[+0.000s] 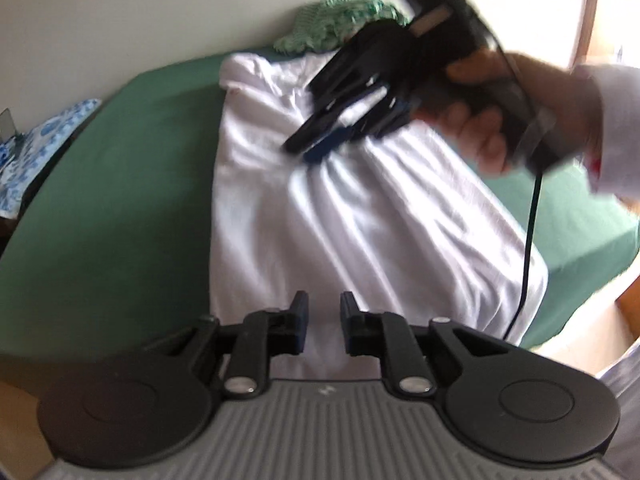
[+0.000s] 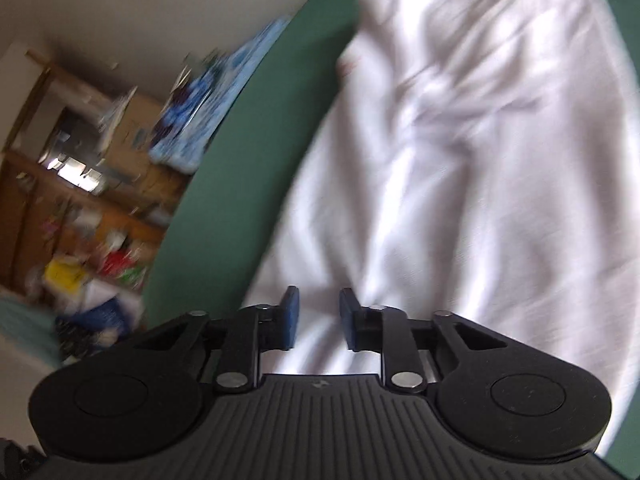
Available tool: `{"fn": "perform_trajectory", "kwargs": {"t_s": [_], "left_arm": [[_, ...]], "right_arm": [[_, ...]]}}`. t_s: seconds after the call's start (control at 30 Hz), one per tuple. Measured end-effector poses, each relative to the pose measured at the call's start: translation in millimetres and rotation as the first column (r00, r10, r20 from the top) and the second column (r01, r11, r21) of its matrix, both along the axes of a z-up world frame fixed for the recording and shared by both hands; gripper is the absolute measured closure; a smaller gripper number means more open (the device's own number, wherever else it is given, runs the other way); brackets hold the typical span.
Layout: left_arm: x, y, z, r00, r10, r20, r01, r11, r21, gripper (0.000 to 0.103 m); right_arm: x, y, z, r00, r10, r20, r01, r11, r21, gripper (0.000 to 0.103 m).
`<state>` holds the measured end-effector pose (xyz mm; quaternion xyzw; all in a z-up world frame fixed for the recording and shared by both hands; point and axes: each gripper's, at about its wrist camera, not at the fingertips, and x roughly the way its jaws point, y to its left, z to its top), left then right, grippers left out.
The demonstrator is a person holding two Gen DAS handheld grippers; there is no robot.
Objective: Fold clothes
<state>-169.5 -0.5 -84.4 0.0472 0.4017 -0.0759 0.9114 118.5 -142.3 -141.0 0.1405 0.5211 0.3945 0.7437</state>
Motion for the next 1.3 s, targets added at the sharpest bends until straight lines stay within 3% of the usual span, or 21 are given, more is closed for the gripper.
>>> {"fn": "perform_trajectory", "kwargs": {"t_s": [0.07,0.13,0.17,0.23,0.33,0.4,0.43,0.53,0.67,0.77,0.87,0.93,1.03,1.13,1.23,1.3], "left_arm": [[-9.4,4.1,-1.5,1.000,-0.005,0.020,0.005,1.000,0.013,0.077],[-14.7,7.9,0.1,1.000,-0.003,0.008,0.003,1.000,0.025,0.077],[-15.3,9.4,1.9,1.000,-0.002,-0.009,0.002,1.000,0.027,0.079],[-11.0,6.4,5.8,1.000,-0.017,-0.018,0.017,1.000,0.015,0.081],[-2.1,-3.1,5.8,0.998,-0.063,-0.005,0.063,0.997,0.047,0.070],[3.8,-0.2,-1.9,0.996,-0.091,-0.021,0.093,0.993,0.066,0.070],[4.4,5.6,-3.5,0.994,-0.107,-0.019,0.108,0.993,0.048,0.069],[1.4,20.9,-2.7,0.982,-0.188,-0.031,0.188,0.982,0.025,0.069],[5.5,37.1,4.3,0.940,-0.340,-0.037,0.339,0.940,-0.037,0.069],[21.7,42.1,9.8,0.899,-0.438,0.007,0.438,0.896,-0.073,0.061],[34.8,41.3,2.4,0.845,-0.535,-0.013,0.532,0.842,-0.088,0.061],[37.5,40.4,-6.2,0.810,-0.585,-0.038,0.581,0.810,-0.086,0.060],[26.4,48.4,-9.2,0.778,-0.629,-0.007,0.626,0.775,-0.084,0.053],[16.9,56.5,-12.4,0.762,-0.647,0.014,0.646,0.758,-0.091,0.049],[15.1,64.3,-13.1,0.751,-0.660,0.021,0.659,0.746,-0.099,0.048],[13.2,69.0,-12.6,0.746,-0.666,0.021,0.663,0.740,-0.111,0.048]], "right_arm": [[-3.5,-11.7,1.5,0.999,-0.020,0.050,0.021,0.999,-0.037,0.095],[-9.3,-13.0,6.1,0.996,-0.034,0.084,0.040,0.997,-0.070,0.088],[-14.3,-11.1,9.3,0.995,-0.023,0.092,0.028,0.998,-0.055,0.081],[-23.5,-4.5,13.2,0.995,0.013,0.097,-0.014,1.000,0.006,0.081],[-38.7,14.0,7.1,0.995,0.096,0.037,-0.097,0.995,0.033,0.074],[-40.9,14.1,-0.7,0.996,0.081,0.024,-0.081,0.997,0.007,0.075],[-40.6,11.7,-3.9,0.998,0.063,0.021,-0.063,0.998,-0.004,0.083],[-38.1,-8.9,-5.5,0.999,-0.038,-0.022,0.038,0.999,0.007,0.087],[-62.5,-22.7,10.3,0.985,-0.168,0.045,0.169,0.985,-0.033,0.075],[-39.6,1.6,11.1,0.966,-0.246,0.077,0.248,0.969,-0.014,0.075],[-16.6,25.8,12.0,0.940,-0.323,0.108,0.324,0.946,0.008,0.073],[10.4,38.2,7.5,0.911,-0.392,0.130,0.399,0.916,-0.034,0.072],[43.7,38.6,2.3,0.875,-0.456,0.163,0.467,0.883,-0.040,0.082],[54.3,32.2,10.4,0.833,-0.508,0.221,0.534,0.842,-0.076,0.092],[42.6,23.4,18.4,0.854,-0.499,0.147,0.512,0.856,-0.072,0.078],[14.7,23.5,26.5,0.904,-0.417,0.092,0.420,0.908,-0.011,0.076]]}}
